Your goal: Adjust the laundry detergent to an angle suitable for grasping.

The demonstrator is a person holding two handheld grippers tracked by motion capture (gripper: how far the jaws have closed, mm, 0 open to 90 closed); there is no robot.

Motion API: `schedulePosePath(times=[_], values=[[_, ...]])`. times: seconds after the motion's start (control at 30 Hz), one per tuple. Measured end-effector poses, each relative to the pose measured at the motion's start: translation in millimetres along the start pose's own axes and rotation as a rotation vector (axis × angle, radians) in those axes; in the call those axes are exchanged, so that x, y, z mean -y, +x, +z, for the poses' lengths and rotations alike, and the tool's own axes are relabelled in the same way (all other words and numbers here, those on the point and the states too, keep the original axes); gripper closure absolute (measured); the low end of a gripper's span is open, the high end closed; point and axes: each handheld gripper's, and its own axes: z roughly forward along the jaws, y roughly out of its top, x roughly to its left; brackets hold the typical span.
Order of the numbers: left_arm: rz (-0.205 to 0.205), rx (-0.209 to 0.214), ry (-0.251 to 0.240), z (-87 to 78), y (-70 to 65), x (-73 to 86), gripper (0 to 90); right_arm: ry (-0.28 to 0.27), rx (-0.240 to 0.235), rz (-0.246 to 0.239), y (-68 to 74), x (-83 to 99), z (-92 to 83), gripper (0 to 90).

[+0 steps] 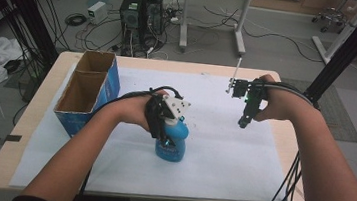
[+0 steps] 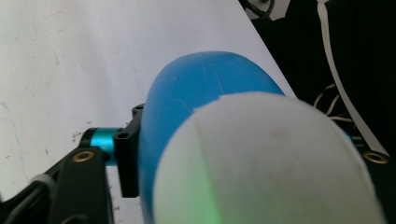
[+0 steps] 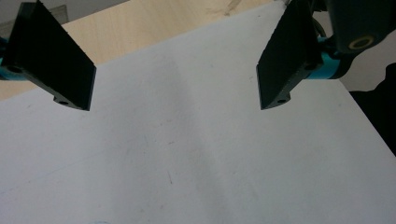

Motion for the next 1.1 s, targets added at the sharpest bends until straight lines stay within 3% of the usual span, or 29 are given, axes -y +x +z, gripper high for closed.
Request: schedulePosePath(times=[0.23, 0.6, 0.93, 1.1], values=[[-0.033, -0.019, -0.003, -5.3, -2.4, 1.2, 26.1, -0.001, -0.001, 0.002, 0.5, -0.8, 1.1, 11.0], [-0.099, -0.072, 0.003, -31.2, -13.0, 8.3, 24.1, -0.007, -0.004, -0.003, -1.0, -5.2, 2.3, 11.0], [-0.14, -0.104, 0.042, -48.4, -18.5, 8.9, 20.5, -0.012, -0.011, -0.013, -1.0, -10.6, 3.8, 11.0], [-0.168, -0.113, 0.085, -57.1, -24.6, 8.5, 18.3, -0.014, -0.009, -0.014, -1.1, -8.8, 2.5, 11.0]])
